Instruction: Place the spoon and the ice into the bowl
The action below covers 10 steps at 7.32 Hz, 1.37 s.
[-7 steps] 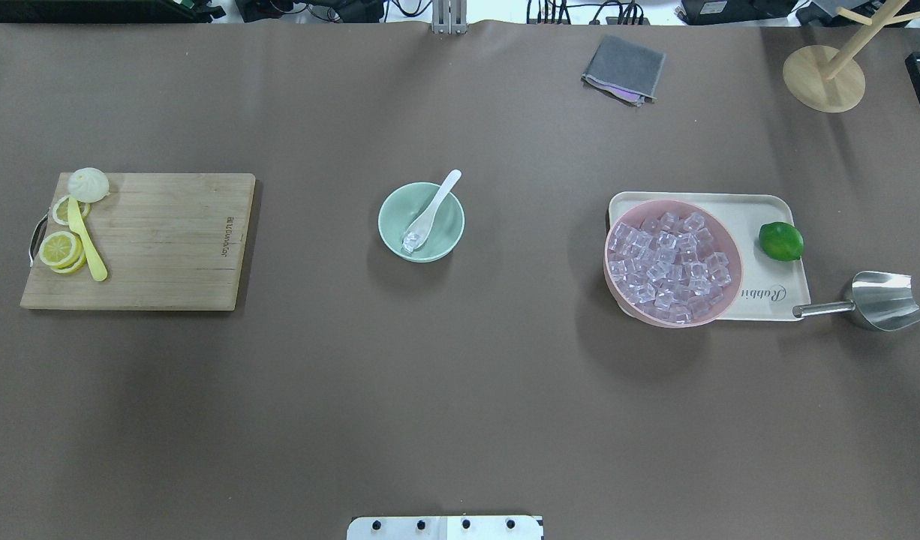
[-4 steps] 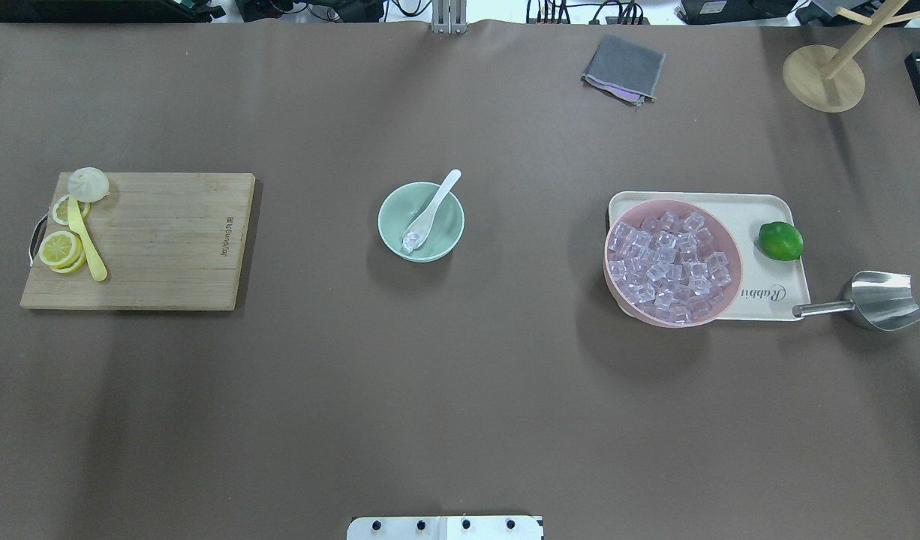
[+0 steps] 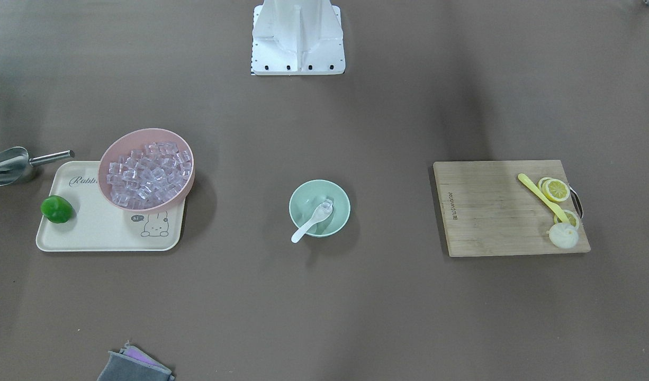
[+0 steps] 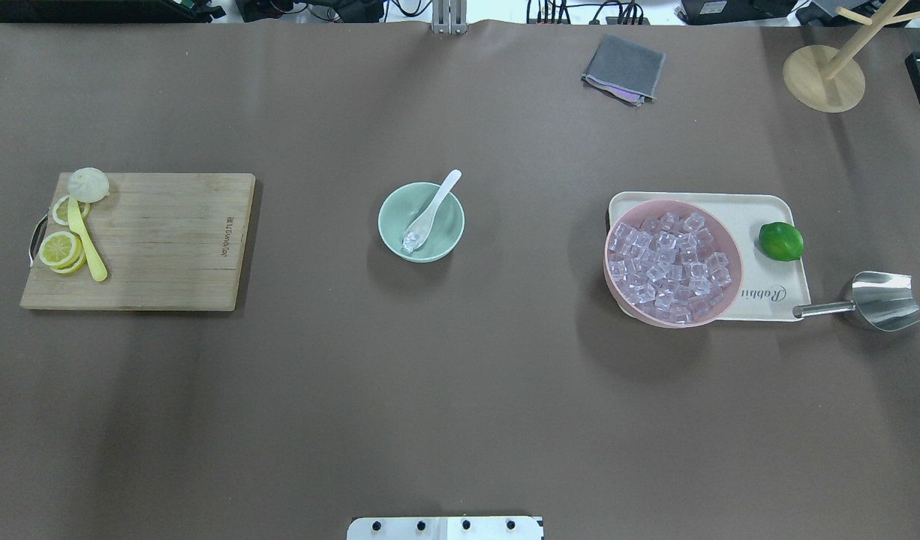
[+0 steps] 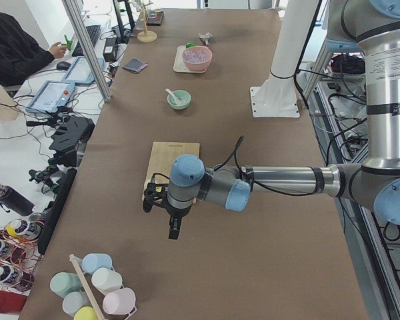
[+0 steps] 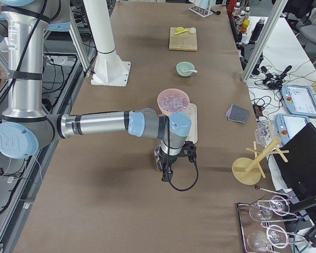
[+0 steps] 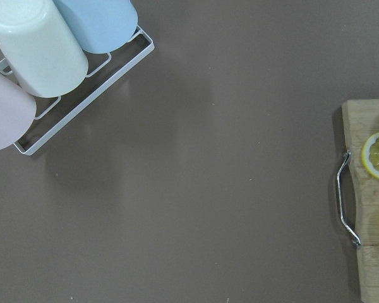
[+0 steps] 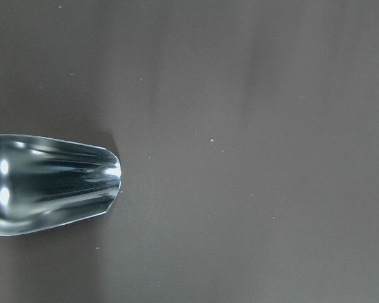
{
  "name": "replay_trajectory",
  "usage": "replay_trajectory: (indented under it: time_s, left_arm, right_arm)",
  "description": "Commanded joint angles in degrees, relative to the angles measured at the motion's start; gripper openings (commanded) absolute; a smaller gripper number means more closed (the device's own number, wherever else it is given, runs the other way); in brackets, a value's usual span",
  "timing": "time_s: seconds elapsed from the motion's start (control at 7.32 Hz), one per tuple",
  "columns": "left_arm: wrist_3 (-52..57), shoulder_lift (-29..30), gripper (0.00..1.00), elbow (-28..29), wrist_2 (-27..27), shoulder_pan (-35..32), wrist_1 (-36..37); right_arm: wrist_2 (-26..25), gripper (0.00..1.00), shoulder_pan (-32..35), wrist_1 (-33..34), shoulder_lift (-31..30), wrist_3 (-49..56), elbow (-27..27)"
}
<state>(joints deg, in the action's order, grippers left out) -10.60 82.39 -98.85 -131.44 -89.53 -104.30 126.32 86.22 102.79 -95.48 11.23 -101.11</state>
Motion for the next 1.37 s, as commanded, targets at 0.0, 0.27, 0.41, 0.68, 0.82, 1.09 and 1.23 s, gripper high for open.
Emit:
replay_trajectory:
  time_s: [0.0,0.27,0.41,0.68,0.82,1.09,1.23]
  left_arm:
    - [0.06,1.02,0.98,-0.47,-0.05,0.06,3.32]
    - [-0.12,1.01,0.98,-0.29,0.3,0.06,3.23]
    - [-0.21,1.01,0.98,-0.29,0.39,0.06,3.23]
    - [-0.3,0.93,0.98,0.06,0.48,0.06,3.23]
    - [-0.3,1.01,0.98,0.59,0.48,0.06,3.05]
    - [-0.38,1.19,0.98,0.86,0.57,0.06,3.14]
    - [-0.38,1.36,0.98,0.86,0.57,0.06,3.14]
  right_arm:
    - [0.16,1.0,0.09,-4.25,-0.06,-0.41,2.93]
    - [0.16,1.0,0.7,-4.26,0.12,-0.5,2.94]
    - [0.16,1.0,1.22,-4.35,0.21,-0.68,2.94]
    - [0.16,1.0,1.93,-4.35,0.3,-0.68,2.85]
    - [0.24,1.0,2.02,-4.35,0.21,-0.68,2.85]
    - [0.24,1.0,2.11,-4.35,0.47,-0.68,2.67]
    - [0.33,1.0,2.02,-4.35,0.56,-0.68,2.58]
